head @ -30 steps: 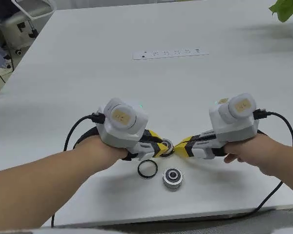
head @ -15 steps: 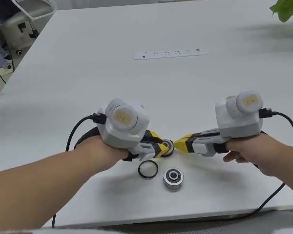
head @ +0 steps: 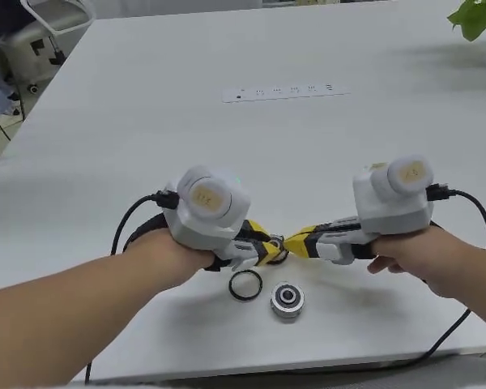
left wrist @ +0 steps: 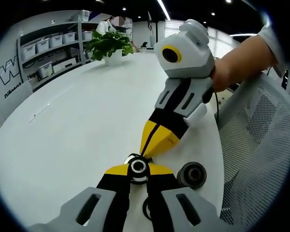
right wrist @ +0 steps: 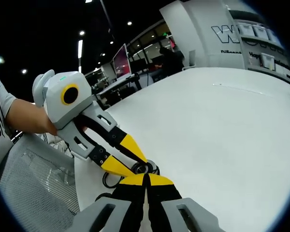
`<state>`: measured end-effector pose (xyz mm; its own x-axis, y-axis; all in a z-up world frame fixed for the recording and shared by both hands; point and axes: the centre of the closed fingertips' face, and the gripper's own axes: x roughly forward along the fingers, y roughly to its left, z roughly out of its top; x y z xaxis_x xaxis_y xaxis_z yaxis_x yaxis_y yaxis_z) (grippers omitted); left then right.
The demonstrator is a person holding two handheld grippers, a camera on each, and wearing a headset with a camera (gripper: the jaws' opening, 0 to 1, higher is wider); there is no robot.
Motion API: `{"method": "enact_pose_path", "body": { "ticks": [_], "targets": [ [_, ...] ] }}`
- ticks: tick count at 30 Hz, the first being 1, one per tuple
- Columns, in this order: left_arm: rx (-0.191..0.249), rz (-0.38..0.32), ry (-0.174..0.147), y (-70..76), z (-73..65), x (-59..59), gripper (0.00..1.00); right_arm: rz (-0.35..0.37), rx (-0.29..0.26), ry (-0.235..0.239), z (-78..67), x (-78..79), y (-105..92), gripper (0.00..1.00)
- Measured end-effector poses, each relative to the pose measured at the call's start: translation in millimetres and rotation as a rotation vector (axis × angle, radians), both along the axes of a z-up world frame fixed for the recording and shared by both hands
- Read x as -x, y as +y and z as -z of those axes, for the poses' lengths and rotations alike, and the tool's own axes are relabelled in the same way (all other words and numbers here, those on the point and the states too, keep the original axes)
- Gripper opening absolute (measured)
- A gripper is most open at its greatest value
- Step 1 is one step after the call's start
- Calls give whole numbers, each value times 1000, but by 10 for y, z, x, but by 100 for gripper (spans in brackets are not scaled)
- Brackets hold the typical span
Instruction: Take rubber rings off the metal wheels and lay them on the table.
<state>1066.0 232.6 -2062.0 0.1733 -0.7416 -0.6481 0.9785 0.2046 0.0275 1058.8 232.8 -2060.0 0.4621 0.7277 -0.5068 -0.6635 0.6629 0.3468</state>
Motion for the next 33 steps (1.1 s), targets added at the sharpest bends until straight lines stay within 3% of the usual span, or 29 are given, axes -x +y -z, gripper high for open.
{"method": "enact_pose_path", "body": {
  "ticks": [33],
  "targets": [
    [8, 4, -5, 3, -2, 15, 7, -21, -32, -7, -31, -2, 46, 0]
  ]
}}
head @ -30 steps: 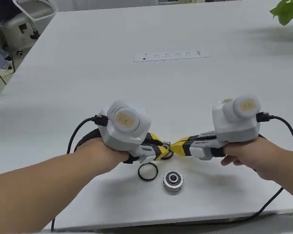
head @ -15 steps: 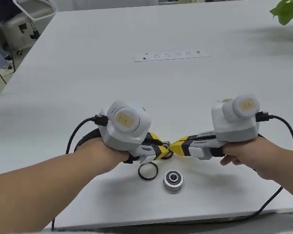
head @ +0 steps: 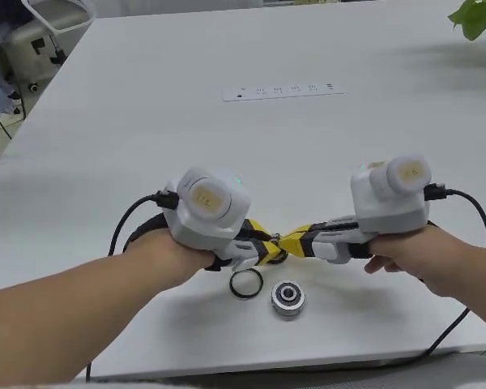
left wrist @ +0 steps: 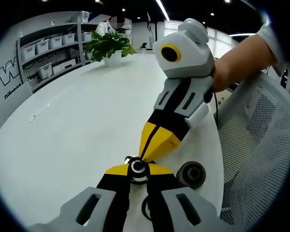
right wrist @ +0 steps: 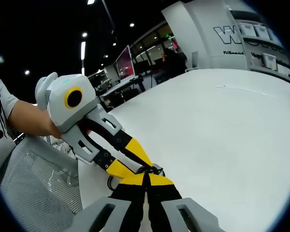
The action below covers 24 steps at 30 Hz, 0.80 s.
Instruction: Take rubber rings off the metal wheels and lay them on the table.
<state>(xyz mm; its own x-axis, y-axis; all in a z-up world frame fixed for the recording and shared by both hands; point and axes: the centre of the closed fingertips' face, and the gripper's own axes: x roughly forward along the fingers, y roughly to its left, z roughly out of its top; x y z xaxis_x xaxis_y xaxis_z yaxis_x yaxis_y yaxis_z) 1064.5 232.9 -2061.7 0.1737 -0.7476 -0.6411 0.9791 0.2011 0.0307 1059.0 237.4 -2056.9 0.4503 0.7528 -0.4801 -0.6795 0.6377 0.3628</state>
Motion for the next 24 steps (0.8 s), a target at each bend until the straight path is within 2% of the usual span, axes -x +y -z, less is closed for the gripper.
{"method": "enact_pose_path", "body": {
  "ticks": [3, 5, 7, 14, 24],
  "targets": [
    [1, 0, 0, -1, 1, 0, 7, -13, -47, 1, -81, 19, 65, 0],
    [2, -1, 0, 0, 0, -1, 7, -19, -25, -15, -75, 8, 67, 0],
    [3, -1, 0, -1, 1, -3, 7, -13, -33, -9, -66, 8, 61, 0],
    [3, -1, -2, -2, 0, -5, 7, -8, 9, -12, 24, 8, 10, 0],
    [16, 3, -10, 1, -5, -15, 8, 10, 6, 0, 51, -13, -39, 0]
  ]
}}
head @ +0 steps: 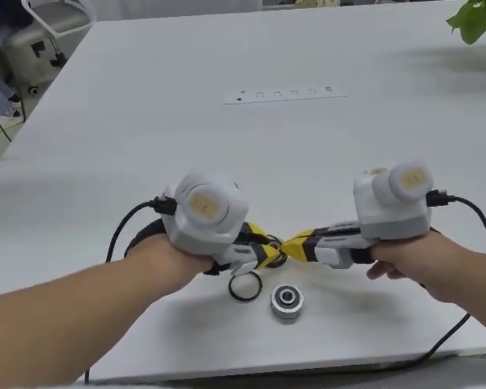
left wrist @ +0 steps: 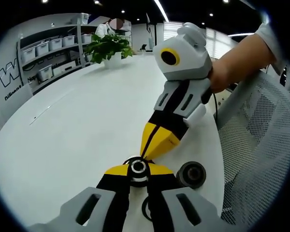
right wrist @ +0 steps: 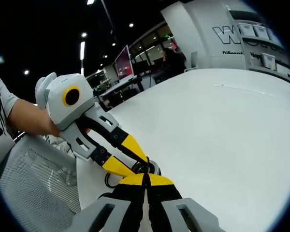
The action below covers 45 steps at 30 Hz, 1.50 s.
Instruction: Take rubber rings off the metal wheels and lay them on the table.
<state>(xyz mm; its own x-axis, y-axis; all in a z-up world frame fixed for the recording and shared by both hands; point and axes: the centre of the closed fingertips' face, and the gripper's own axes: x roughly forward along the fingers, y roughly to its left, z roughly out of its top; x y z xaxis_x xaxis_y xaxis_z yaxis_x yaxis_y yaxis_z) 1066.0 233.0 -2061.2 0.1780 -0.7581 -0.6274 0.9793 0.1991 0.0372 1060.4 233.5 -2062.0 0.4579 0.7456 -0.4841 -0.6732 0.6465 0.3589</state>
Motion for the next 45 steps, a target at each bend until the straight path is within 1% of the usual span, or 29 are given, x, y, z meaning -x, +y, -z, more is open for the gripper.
{"method": "enact_pose_path", "body": {
  "ticks": [5, 6, 8, 9, 12, 17, 23, 26, 29, 34, 35, 40, 42, 45],
  "targets": [
    [-1, 4, 1, -4, -1, 2, 8, 2, -4, 0, -4, -2, -3, 0],
    [2, 0, 6, -4, -4, 7, 8, 2, -5, 0, -5, -4, -2, 0],
    [13, 6, 24, -17, -7, 34, 13, 1, -5, -2, -9, -5, -3, 0],
    [9, 12, 23, -15, -4, 42, 15, 2, -8, -1, -13, -2, -2, 0],
    [2, 22, 18, -7, -5, 68, 16, 1, -8, 0, -11, -4, -11, 0],
    [12, 25, 16, 18, -41, 87, 18, 1, -12, 0, -27, 11, -12, 0],
    [35, 29, 6, 69, -157, 111, 23, -2, -15, -2, -52, 33, 3, 0],
    [38, 33, 7, 100, -190, 130, 25, -7, -20, -4, -73, 43, 16, 0],
    [38, 45, -7, 147, -234, 158, 27, -11, -22, -5, -82, 45, 21, 0],
    [45, 48, -11, 208, -310, 191, 31, -15, -23, -8, -104, 56, 23, 0],
    [56, 44, -10, 228, -348, 202, 31, -14, -28, -8, -120, 60, 26, 0],
    [80, 34, -8, 297, -439, 236, 34, -12, -42, -10, -167, 63, 33, 0],
    [91, 31, -14, 329, -485, 247, 36, -12, -46, -10, -184, 68, 39, 0],
    [105, 23, -14, 381, -542, 253, 38, -17, -55, -13, -221, 74, 51, 0]
  ]
}}
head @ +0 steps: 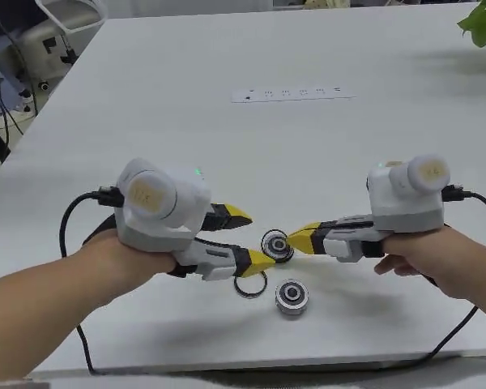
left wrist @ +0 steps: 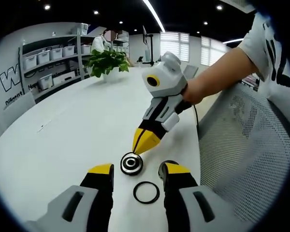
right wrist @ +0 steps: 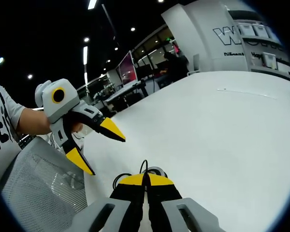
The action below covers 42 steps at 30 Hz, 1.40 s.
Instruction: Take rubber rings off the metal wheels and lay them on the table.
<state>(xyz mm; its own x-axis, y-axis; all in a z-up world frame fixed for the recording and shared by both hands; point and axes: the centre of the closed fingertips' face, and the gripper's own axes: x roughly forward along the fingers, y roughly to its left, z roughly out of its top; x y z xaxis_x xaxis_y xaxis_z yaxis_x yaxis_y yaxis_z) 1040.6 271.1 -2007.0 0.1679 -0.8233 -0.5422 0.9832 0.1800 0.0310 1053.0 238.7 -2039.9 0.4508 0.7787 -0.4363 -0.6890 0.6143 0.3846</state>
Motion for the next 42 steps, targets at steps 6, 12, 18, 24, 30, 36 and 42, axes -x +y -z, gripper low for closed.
{"method": "enact_pose_path", "body": {
  "ticks": [6, 12, 18, 24, 30, 36, 42],
  "targets": [
    [22, -27, 2, 110, -87, 5, 44, 8, -23, -9, -79, -18, -2, 0],
    [44, -52, 5, 235, -176, 20, 50, 7, -44, -13, -151, -7, 20, 0],
    [64, -61, -19, 358, -267, 31, 53, -18, -58, -9, -193, 60, 115, 0],
    [68, -72, -21, 458, -266, 75, 56, -37, -65, -2, -195, 93, 186, 0],
    [75, -83, -25, 527, -267, 112, 59, -53, -68, 13, -181, 134, 245, 0],
    [70, -75, -42, 568, -262, 157, 64, -81, -64, 33, -134, 191, 325, 0],
    [79, -80, -43, 587, -278, 175, 66, -109, -56, 54, -82, 242, 392, 0]
  ]
}}
